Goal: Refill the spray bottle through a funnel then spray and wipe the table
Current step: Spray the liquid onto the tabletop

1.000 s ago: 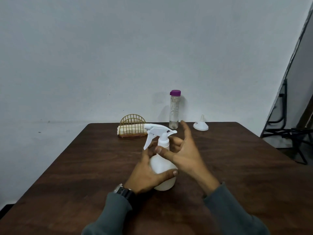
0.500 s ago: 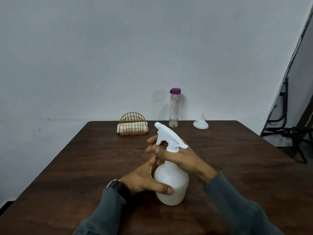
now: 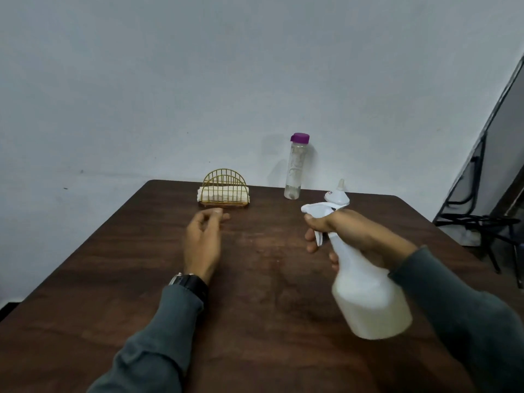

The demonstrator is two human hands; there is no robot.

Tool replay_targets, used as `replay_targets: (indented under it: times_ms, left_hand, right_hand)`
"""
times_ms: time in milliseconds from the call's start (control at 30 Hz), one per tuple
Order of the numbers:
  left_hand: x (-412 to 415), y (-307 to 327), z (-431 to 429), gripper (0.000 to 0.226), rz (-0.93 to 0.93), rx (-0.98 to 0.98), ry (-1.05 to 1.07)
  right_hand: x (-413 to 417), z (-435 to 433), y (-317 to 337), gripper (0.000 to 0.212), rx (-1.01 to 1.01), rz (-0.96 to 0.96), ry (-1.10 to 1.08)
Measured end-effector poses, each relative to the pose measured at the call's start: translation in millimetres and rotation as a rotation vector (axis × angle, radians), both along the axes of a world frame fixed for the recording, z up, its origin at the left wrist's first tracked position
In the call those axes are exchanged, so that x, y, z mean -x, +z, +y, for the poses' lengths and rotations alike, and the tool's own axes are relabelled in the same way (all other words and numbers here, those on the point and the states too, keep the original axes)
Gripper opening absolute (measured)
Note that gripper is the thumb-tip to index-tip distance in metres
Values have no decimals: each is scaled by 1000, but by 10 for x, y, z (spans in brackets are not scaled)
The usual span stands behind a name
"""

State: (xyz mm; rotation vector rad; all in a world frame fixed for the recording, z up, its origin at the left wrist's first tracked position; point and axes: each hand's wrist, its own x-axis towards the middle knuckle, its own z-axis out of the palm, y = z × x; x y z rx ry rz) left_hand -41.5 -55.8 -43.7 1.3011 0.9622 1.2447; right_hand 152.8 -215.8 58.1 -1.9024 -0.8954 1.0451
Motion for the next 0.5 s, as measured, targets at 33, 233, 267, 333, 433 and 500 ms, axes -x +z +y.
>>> replay_targets:
  times_ms: [33, 233, 267, 333, 433, 500]
  left_hand:
    - [17, -1, 34, 16, -39, 29, 37]
    - [67, -12, 179, 30, -193, 106, 131]
    - [66, -16, 181, 31, -204, 110, 130]
    - [58, -9, 171, 30, -212, 115, 130]
    - [55, 1, 153, 29, -224, 107, 136]
    - [54, -2, 140, 28, -211, 107, 135]
  right_hand:
    - [-32, -39, -8, 43, 44, -15, 4]
    - [-154, -222, -136, 50, 203, -65, 60]
    - [-150, -236, -156, 49, 221, -79, 68]
    - [-131, -246, -189, 51, 258, -104, 76]
    - [-95, -226, -231, 50, 287, -114, 67]
    - [-77, -209, -244, 49, 282, -115, 70]
